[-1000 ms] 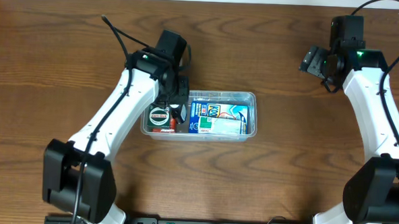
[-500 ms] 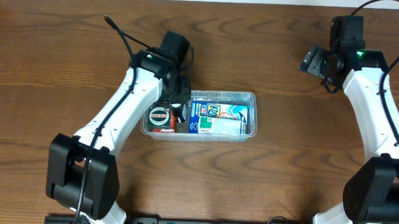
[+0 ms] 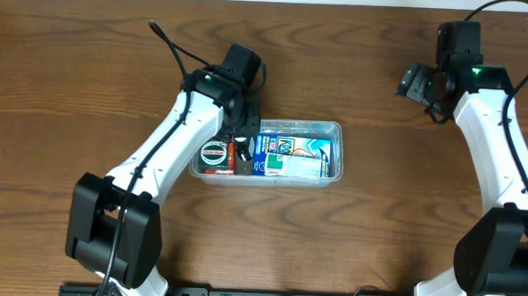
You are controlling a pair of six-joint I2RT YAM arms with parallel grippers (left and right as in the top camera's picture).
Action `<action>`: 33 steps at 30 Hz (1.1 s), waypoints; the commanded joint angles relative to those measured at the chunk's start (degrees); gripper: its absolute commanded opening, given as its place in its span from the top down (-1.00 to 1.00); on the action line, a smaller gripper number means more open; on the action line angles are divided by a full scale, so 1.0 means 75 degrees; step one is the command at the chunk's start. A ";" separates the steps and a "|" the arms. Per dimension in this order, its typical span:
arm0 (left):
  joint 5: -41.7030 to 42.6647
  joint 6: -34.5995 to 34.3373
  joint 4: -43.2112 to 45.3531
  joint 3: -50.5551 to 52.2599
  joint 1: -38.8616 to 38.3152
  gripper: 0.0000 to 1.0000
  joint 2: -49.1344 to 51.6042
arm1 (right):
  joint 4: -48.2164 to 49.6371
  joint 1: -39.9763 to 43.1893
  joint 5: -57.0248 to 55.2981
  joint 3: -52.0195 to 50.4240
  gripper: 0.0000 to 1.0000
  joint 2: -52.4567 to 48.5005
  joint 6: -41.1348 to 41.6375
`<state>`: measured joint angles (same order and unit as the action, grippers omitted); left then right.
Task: Pack container
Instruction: 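Lower the dark bottle upright into the container and release it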
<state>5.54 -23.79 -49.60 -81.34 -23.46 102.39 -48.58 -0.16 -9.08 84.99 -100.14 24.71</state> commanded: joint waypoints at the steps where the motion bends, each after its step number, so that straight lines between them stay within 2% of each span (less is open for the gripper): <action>1: -0.0038 -0.0105 0.0009 0.0146 -0.0017 0.63 0.0052 | -0.0009 0.0047 -0.0128 -0.0055 -0.86 -0.0064 -0.0105; 21: -0.0032 -0.0102 0.0411 0.0702 -0.0017 0.61 0.0052 | -0.0009 0.0050 -0.0134 -0.0055 -0.86 -0.0064 -0.0108; 24: -0.0026 -0.0102 0.0475 0.0702 -0.0017 0.40 0.0052 | -0.0009 0.0050 -0.0134 -0.0055 -0.86 -0.0064 -0.0108; 27: -0.0003 -0.0102 0.0495 0.0702 -0.0017 0.03 0.0052 | -0.0006 0.0050 -0.0134 -0.0055 -0.86 -0.0064 -0.0108; 33: -0.0003 -0.0099 0.0574 0.0702 -0.0017 -0.36 0.0050 | 0.0023 0.0050 -0.0137 -0.0055 -0.86 -0.0064 -0.0119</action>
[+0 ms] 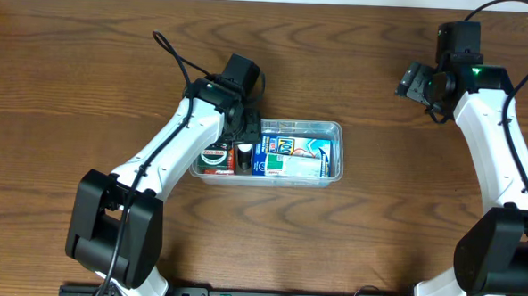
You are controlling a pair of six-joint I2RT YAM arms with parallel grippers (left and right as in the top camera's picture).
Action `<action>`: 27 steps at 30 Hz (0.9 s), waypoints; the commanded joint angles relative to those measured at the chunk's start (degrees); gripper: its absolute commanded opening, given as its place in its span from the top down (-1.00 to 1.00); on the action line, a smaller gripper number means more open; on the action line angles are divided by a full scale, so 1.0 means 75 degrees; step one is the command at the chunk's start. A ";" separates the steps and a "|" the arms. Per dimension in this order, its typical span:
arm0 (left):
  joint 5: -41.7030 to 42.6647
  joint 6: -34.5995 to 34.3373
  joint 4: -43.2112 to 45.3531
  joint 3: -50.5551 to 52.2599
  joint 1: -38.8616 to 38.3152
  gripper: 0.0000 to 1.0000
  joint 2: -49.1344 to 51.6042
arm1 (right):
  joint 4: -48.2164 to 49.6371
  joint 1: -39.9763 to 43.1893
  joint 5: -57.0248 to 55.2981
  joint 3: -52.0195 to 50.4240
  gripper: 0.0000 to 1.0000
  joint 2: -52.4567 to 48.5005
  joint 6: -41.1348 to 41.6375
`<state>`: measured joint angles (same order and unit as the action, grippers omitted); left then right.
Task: Pack container
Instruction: 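Lower the dark bottle upright into the container and release it, then withdraw the left gripper from the container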
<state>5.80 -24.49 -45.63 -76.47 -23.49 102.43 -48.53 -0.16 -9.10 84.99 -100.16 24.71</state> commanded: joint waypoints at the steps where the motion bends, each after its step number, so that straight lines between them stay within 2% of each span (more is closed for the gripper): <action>1: -0.0038 -0.0006 0.0052 0.0050 -0.0015 -0.39 0.0041 | 0.0017 0.0050 -0.0134 -0.0055 -0.86 -0.0061 -0.0140; 3: -0.0038 0.0000 0.0073 0.0029 -0.0015 -0.46 0.0017 | 0.0017 0.0050 -0.0134 -0.0055 -0.86 -0.0061 -0.0140; 13: -0.0038 0.0227 -0.0746 -0.1102 -0.0015 -0.49 -0.0941 | 0.0047 0.0050 -0.0131 -0.0055 -0.86 -0.0061 -0.0163; 16: -0.0052 0.0545 -0.0866 -0.1189 -0.0012 -0.95 -0.1580 | 0.0067 0.0050 -0.0134 -0.0055 -0.87 -0.0061 -0.0163; 17: -0.0114 0.0711 -0.0915 -0.1189 -0.0006 -0.96 -0.1810 | 0.0082 0.0050 -0.0134 -0.0055 -0.93 -0.0061 -0.0163; 19: -0.0557 0.0921 -0.1096 -0.1189 0.0009 -0.96 -0.2285 | 0.0154 0.0050 -0.0134 -0.0055 -0.98 -0.0061 -0.0163; 27: -0.3439 0.0918 -0.2162 -0.1189 0.0006 -0.96 -0.3742 | 0.0927 0.0172 -0.0425 -0.0055 -0.98 -0.0061 -0.0163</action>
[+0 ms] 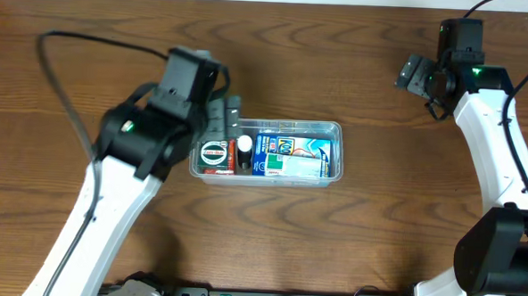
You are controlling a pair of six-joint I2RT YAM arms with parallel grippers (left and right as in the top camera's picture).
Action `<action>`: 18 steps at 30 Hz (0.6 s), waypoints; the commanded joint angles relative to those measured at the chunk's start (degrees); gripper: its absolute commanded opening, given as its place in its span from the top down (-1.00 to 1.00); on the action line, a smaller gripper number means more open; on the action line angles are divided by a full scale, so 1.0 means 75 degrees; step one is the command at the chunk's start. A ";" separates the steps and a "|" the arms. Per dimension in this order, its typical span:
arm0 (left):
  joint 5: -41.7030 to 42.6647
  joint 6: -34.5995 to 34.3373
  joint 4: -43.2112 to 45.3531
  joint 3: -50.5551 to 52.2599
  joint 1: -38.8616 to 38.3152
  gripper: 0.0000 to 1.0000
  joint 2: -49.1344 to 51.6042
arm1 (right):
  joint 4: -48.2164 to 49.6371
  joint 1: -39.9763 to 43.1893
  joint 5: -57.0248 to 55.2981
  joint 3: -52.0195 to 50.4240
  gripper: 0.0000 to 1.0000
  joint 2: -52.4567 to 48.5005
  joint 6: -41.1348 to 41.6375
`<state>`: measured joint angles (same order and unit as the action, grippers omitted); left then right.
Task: Pack container
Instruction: 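Withdraw the left gripper from the container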
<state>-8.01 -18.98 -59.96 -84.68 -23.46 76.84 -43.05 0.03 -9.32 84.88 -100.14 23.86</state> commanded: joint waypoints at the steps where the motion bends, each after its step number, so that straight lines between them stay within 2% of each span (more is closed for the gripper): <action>1: -0.1705 0.0187 -0.0370 -0.0090 0.0003 -0.96 -0.0434 | 0.0329 0.0160 -0.0595 -0.0041 -0.98 -0.0064 -0.0047; 8: -0.1749 0.0187 -0.1072 -0.0090 0.0003 -0.96 -0.0731 | 0.1262 0.0350 -0.2104 -0.0041 -0.99 -0.0064 -0.0047; 18: -0.1743 0.0181 -0.1402 -0.0090 0.0003 -0.96 -0.0714 | 0.1311 0.0472 -0.2098 -0.0041 -0.99 -0.0064 -0.0047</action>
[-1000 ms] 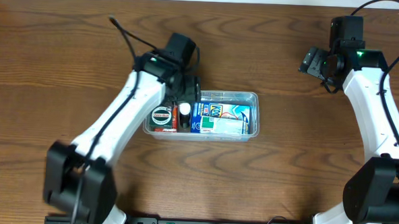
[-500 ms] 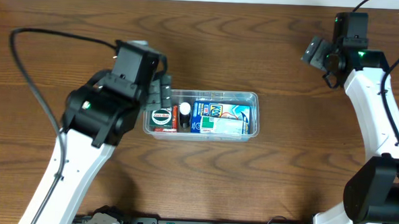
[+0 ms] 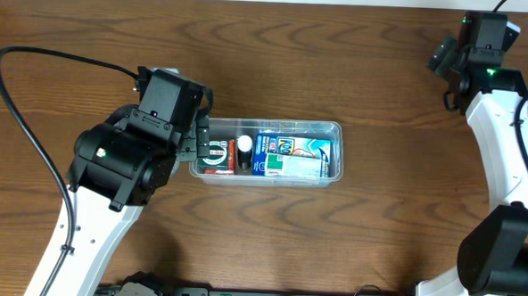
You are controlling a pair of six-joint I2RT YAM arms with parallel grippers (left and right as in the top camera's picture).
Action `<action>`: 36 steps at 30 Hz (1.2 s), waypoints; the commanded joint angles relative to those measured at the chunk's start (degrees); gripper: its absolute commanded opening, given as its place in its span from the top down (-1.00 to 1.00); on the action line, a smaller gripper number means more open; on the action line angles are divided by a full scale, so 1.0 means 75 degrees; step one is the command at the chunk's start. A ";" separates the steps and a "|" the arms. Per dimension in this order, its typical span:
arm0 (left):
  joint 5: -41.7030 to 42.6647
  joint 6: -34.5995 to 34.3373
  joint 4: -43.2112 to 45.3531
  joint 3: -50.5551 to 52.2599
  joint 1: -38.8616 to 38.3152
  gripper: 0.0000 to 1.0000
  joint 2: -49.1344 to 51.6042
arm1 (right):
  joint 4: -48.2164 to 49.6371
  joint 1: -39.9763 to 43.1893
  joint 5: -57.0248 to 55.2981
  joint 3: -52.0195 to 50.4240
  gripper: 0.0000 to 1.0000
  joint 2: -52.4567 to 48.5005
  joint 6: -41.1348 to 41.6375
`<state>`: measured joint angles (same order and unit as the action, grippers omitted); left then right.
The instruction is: Pack container
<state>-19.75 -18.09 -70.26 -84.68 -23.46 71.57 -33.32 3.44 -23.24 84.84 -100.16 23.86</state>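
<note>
A clear plastic container (image 3: pixel 338 131) lies at the table's middle. Inside it, from left to right, are a round tin with a black and white label (image 3: pixel 215 156), a small dark bottle with a white cap (image 3: pixel 243 147) and a blue and white packet (image 3: pixel 292 156). My left gripper (image 3: pixel 199 139) hangs high over the container's left end, open, with nothing between its fingers. At the far right back, well away from the container, my right gripper (image 3: pixel 441 58) is too small and foreshortened to show how its jaws stand.
The brown wooden table (image 3: pixel 331 240) carries nothing else in view. A black cable (image 3: pixel 36 58) loops from the left arm over the table's left side. The right arm (image 3: pixel 505 150) runs down the right edge.
My left arm has risen further toward the camera and shifted left, with its gripper now over the container's left end. The right gripper has moved up and to the right.
My left gripper was down inside the container at the small bottle, beside the tin, and stayed there a second later. Then it was lifted out with the white-capped bottle left standing in the container. Now it is higher and further left, and the right arm has drawn back.
</note>
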 commanded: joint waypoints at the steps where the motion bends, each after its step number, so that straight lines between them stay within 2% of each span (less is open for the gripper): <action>1: -0.0178 0.0061 -0.0029 -0.0090 0.0003 -0.96 -0.0012 | 0.0015 0.0017 -0.0242 -0.0035 -0.99 -0.0061 -0.0047; 19: -0.0178 0.0064 -0.0038 -0.0090 0.0015 -0.96 -0.0291 | 0.0015 0.0017 -0.0242 -0.0035 -0.99 -0.0061 -0.0047; 23: 0.0172 0.0029 -0.0548 -0.0070 0.0597 -0.96 -0.0915 | 0.0015 0.0017 -0.0242 -0.0035 -0.98 -0.0061 -0.0047; 25: 0.0300 0.0017 -0.0073 0.0070 0.1122 -0.96 -0.1317 | 0.0015 0.0017 -0.0242 -0.0035 -0.99 -0.0061 -0.0047; 29: 0.0481 0.0070 0.1749 0.0761 0.2159 -0.96 -0.2366 | 0.0015 0.0017 -0.0242 -0.0035 -0.98 -0.0061 -0.0047; 36: 0.0650 0.0644 0.5199 0.3462 0.3072 -0.96 -0.4427 | 0.0015 0.0017 -0.0242 -0.0035 -0.98 -0.0061 -0.0047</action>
<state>-15.90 -15.92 -35.83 -65.80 -2.28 42.00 -33.28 3.46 -24.05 84.77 -100.16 23.86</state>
